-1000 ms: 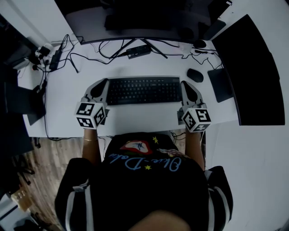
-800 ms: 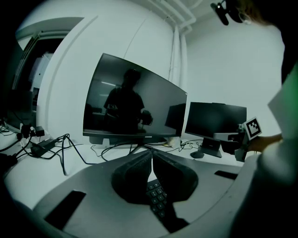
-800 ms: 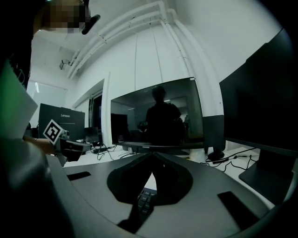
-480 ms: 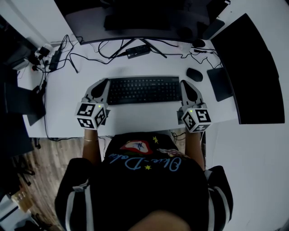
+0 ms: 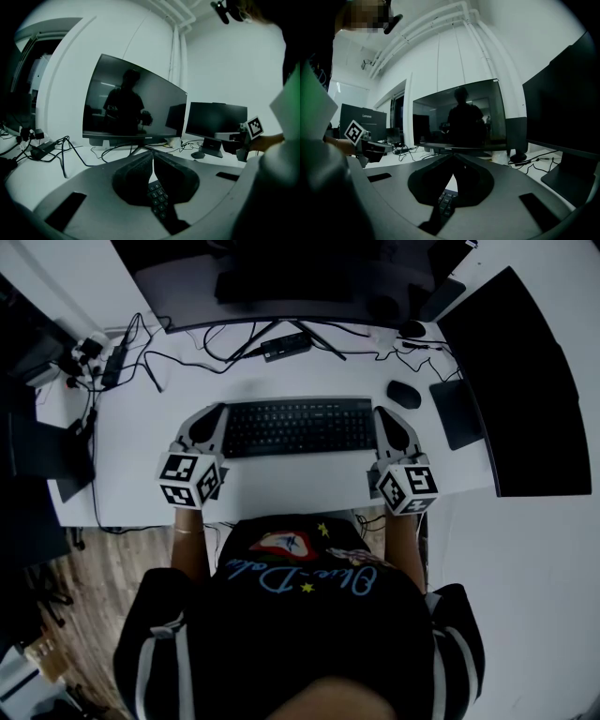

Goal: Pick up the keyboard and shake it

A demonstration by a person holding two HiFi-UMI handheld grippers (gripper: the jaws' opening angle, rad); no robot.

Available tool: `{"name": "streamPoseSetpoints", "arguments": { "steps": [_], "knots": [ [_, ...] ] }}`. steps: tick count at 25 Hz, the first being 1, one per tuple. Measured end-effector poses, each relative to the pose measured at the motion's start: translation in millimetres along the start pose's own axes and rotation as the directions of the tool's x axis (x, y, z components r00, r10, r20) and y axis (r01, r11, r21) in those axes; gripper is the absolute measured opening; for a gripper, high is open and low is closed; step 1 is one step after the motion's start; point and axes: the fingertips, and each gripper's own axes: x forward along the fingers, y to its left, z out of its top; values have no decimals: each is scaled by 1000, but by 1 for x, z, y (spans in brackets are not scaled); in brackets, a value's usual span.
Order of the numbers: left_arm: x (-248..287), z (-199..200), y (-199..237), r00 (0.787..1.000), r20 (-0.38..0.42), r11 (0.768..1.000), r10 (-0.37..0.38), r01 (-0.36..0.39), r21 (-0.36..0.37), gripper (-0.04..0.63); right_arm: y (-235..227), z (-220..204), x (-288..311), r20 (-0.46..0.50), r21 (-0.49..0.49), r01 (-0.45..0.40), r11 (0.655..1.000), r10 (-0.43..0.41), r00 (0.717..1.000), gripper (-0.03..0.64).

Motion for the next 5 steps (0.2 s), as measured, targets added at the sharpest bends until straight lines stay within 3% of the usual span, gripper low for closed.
{"name": "streamPoseSetpoints", "arguments": {
  "steps": [5],
  "knots": [
    [0, 1, 1, 1000, 3, 1000, 0, 0, 0, 11, 3, -1, 1, -3, -4, -7, 1000, 7, 1000, -2]
  ]
}}
